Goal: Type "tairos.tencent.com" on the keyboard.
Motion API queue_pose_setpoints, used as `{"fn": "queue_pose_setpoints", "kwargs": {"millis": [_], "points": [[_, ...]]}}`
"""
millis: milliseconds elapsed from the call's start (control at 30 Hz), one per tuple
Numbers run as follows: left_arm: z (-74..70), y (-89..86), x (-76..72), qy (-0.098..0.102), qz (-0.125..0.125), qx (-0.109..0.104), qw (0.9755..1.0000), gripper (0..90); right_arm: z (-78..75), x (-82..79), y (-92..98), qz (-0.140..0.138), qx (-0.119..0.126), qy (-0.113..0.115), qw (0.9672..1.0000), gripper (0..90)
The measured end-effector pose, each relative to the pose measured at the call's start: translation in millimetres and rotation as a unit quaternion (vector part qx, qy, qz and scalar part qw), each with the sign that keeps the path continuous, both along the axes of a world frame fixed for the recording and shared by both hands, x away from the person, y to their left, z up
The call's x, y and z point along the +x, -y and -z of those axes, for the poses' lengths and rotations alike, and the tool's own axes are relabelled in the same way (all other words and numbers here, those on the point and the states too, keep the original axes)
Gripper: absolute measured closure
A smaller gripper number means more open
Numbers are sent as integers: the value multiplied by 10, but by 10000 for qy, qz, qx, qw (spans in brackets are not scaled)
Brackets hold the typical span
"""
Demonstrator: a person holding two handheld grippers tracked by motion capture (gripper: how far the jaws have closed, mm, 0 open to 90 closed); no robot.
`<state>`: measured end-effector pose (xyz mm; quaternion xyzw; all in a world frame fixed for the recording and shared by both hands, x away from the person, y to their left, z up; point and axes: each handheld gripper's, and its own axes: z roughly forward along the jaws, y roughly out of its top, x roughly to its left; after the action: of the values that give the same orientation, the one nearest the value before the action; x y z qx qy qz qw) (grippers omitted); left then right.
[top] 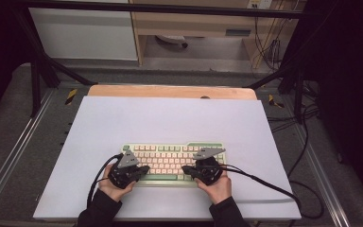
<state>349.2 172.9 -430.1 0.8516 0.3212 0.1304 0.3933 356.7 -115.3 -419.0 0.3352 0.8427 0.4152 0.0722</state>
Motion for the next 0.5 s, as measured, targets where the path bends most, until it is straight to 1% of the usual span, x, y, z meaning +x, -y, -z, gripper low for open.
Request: {"fn": "queue_pose_setpoints", "kwargs": {"millis": [167,500], "points": [[1,-3,-7,14,14,-3,10000,900,-3,1,3,-8,7,25,10000,900],[-67,-81,-27,80,-32,-100,9999,900,-6,-3,4,3,21,19,10000,900]]}}
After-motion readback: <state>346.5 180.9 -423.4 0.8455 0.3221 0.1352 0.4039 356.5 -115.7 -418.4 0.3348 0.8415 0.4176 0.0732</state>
